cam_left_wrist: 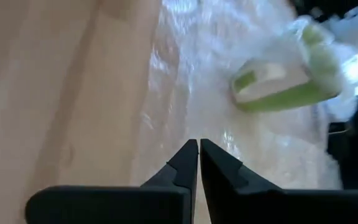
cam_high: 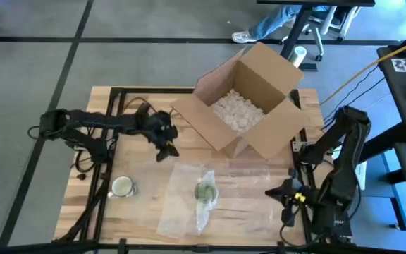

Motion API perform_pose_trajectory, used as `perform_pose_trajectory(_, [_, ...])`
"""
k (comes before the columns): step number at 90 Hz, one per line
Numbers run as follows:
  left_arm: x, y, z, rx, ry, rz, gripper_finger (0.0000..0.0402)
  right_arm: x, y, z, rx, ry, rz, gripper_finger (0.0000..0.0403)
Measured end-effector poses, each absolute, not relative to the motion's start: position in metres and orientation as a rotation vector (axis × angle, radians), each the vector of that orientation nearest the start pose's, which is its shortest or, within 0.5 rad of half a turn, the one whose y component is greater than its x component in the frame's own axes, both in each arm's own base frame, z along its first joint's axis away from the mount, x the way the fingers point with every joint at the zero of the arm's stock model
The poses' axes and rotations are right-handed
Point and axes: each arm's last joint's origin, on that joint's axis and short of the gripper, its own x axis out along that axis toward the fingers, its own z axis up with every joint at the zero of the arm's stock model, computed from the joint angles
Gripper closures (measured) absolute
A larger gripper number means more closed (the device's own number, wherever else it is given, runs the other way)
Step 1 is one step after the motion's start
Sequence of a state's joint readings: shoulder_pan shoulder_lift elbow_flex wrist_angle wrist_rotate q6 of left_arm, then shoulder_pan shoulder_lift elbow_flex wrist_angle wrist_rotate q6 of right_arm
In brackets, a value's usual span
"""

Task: Wrap mug
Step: Wrap the green mug with bubble wrap

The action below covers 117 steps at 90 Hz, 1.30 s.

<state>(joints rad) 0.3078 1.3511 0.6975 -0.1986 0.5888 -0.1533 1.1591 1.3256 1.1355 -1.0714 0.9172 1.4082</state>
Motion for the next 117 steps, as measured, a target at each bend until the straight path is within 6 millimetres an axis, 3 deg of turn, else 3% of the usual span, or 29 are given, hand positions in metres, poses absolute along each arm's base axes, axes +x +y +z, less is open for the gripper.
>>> perform_pose_trajectory(20, [0.251, 0.090, 0.180, -0.687, 0.810, -0.198, 0.0401, 0.114, 0.202, 0.293, 0.260, 0.580, -0.252, 0.0403])
perform_pose_trajectory(37, [0.284, 0.099, 0.167, -0.625, 0.881, -0.249, 0.0388, 0.114, 0.202, 0.293, 0.275, 0.578, -0.258, 0.0403])
perform_pose_trajectory(51, [0.292, 0.105, 0.177, -0.592, 0.988, -0.258, 0.0372, 0.113, 0.201, 0.292, 0.281, 0.581, -0.269, 0.0403])
perform_pose_trajectory(70, [0.294, 0.106, 0.183, -0.629, 1.004, -0.218, 0.0337, 0.112, 0.199, 0.292, 0.258, 0.588, -0.277, 0.0403])
perform_pose_trajectory(92, [0.300, 0.096, 0.172, -0.637, 1.051, -0.239, 0.0286, 0.112, 0.198, 0.291, 0.246, 0.592, -0.281, 0.0403])
perform_pose_trajectory(117, [0.312, 0.077, 0.168, -0.507, 1.046, -0.246, 0.0276, 0.112, 0.196, 0.291, 0.225, 0.587, -0.289, 0.0403])
